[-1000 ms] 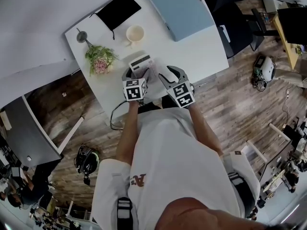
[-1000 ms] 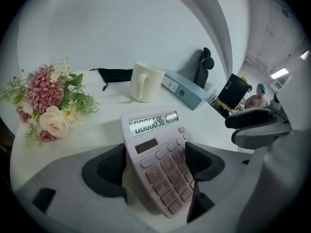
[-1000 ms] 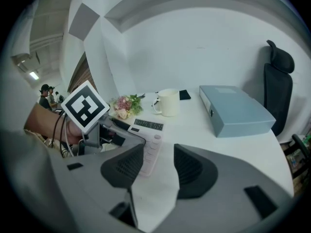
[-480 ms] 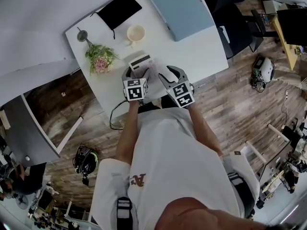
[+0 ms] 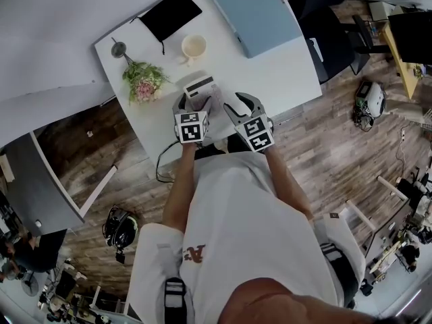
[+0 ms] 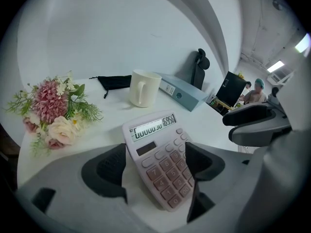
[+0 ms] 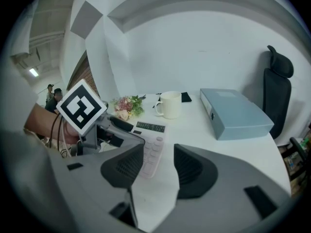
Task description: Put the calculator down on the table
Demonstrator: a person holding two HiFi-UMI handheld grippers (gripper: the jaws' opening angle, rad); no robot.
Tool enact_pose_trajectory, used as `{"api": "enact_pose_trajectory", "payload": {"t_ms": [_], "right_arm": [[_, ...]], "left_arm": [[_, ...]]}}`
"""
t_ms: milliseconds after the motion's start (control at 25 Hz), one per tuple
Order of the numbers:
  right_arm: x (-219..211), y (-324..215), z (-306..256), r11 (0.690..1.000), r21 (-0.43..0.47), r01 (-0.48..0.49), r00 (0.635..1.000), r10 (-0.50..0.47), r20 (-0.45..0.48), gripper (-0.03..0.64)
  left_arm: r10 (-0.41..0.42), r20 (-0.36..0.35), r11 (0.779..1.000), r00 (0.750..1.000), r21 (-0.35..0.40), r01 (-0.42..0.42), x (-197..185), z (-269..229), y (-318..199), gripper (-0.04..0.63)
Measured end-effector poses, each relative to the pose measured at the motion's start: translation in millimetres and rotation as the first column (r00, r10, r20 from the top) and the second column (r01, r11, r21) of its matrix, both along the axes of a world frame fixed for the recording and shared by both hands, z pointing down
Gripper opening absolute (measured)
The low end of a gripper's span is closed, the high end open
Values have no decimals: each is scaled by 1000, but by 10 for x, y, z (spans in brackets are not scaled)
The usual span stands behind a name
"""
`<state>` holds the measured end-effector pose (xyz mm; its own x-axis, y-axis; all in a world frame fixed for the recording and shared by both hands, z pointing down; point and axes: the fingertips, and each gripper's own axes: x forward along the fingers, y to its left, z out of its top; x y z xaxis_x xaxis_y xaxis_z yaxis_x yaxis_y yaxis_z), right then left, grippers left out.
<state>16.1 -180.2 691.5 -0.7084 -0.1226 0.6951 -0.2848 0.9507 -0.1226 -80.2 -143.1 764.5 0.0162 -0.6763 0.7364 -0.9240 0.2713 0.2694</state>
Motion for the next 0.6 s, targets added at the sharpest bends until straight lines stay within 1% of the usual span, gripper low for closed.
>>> {"api": "enact_pose_trajectory", "payload": {"t_ms": [280, 440, 600], "right_arm": [[-49, 9, -103, 999, 30, -18, 1000, 17, 18, 195], [-90, 12, -204, 998, 59, -36, 999, 34, 36, 187], [-138, 8, -345, 993, 99, -60, 997, 54, 63, 179]], "left_arm": [[31, 42, 998, 999, 54, -33, -40, -200, 39, 373], [55, 82, 992, 995, 113, -64, -93, -376, 56, 345], [69, 129, 977, 989, 192, -93, -172, -639, 46, 305]]}}
